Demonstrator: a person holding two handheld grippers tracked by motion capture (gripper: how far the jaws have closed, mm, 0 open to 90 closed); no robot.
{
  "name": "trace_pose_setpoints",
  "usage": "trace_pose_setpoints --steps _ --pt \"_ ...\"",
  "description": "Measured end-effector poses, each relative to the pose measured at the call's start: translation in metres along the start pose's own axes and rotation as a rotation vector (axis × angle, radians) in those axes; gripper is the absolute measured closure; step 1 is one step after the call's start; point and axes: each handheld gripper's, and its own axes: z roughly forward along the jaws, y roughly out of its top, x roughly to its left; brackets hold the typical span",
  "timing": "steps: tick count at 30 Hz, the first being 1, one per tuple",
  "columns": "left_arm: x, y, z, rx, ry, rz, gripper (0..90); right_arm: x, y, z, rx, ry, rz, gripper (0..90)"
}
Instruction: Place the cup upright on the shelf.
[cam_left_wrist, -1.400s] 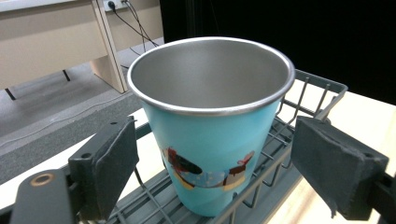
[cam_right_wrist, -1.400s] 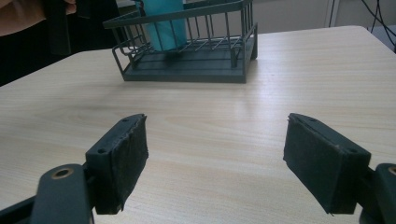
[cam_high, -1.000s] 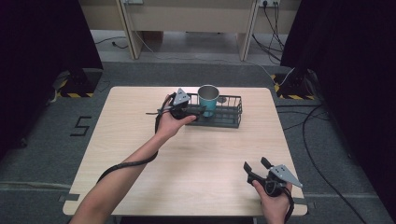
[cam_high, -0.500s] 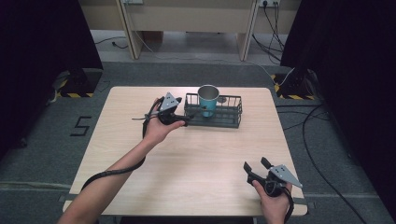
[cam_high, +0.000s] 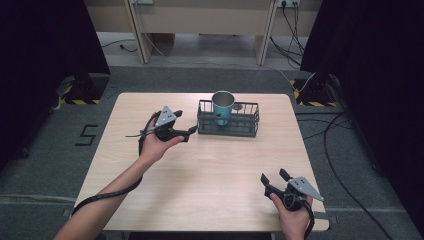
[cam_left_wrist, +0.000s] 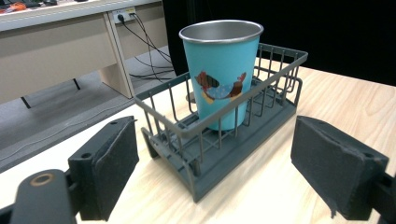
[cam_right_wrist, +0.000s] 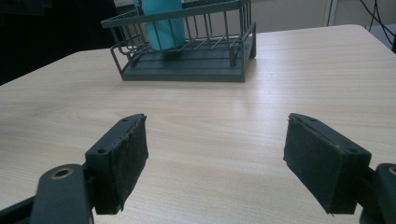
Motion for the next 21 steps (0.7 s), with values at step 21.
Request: trace_pose_setpoints --steps 21 --pt "0.004 -0.022 -0.051 -0.016 0.019 -0.011 14.2 0.000 0.000 -0.001 0.002 -0.001 0.002 22.3"
